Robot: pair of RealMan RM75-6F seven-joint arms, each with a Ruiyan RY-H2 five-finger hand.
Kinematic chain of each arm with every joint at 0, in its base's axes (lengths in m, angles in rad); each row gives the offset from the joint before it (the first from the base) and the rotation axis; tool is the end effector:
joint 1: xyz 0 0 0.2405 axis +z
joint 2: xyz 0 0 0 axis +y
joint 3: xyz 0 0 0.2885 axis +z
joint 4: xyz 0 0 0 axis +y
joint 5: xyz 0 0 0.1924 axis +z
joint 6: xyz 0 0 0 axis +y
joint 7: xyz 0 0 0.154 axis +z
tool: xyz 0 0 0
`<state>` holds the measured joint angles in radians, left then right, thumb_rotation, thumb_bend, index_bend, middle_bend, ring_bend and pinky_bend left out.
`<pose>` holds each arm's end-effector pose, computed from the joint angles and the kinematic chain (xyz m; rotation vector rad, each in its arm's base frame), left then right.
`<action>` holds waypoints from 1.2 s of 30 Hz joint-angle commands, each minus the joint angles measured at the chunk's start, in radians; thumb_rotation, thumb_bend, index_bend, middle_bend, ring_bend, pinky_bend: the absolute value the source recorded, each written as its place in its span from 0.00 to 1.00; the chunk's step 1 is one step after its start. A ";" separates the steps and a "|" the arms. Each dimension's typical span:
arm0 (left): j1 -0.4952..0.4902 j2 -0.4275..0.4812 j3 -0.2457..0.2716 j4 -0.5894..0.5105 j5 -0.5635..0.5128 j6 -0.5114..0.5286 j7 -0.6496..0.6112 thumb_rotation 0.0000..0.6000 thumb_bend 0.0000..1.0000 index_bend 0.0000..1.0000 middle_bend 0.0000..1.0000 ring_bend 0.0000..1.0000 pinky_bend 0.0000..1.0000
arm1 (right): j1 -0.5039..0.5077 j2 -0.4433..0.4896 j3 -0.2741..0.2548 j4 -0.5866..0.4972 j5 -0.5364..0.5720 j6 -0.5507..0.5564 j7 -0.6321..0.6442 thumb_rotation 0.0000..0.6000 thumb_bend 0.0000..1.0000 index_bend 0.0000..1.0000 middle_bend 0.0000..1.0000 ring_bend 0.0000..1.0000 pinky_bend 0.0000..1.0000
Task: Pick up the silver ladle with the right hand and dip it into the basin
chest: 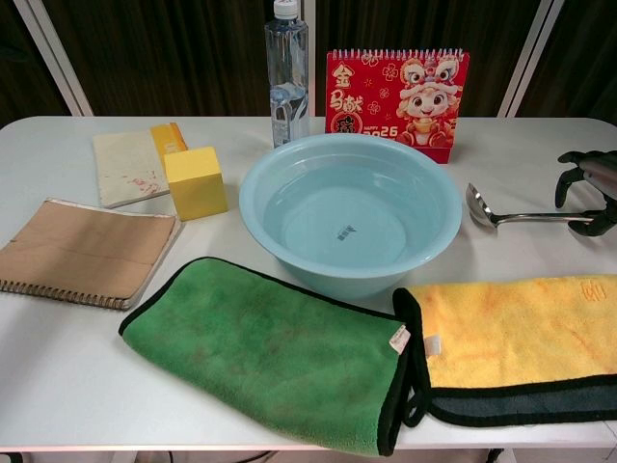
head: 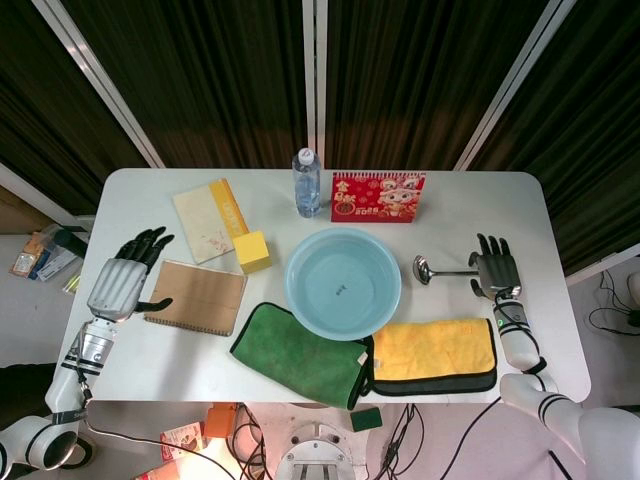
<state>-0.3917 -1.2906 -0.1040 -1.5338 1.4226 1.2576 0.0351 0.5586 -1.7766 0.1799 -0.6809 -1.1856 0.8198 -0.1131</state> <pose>-0.2757 0.2966 0.1148 -1.5946 -0.9219 -1.0284 -0.3613 -0.3795 -0.0016 1.5601 -0.9655 0.5005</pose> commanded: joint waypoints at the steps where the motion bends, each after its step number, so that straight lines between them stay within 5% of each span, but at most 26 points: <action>1: 0.002 0.002 0.000 0.001 0.000 0.004 -0.003 1.00 0.04 0.11 0.03 0.02 0.18 | 0.003 -0.007 0.001 0.010 -0.001 -0.006 0.001 1.00 0.36 0.43 0.00 0.00 0.00; 36: -0.005 -0.006 0.002 0.019 -0.011 -0.014 0.019 1.00 0.04 0.11 0.03 0.02 0.18 | 0.013 -0.049 0.006 0.082 -0.014 -0.027 -0.012 1.00 0.40 0.50 0.00 0.00 0.00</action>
<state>-0.3968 -1.2970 -0.1023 -1.5142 1.4112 1.2437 0.0545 0.5712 -1.8248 0.1863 -0.5996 -1.1998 0.7922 -0.1252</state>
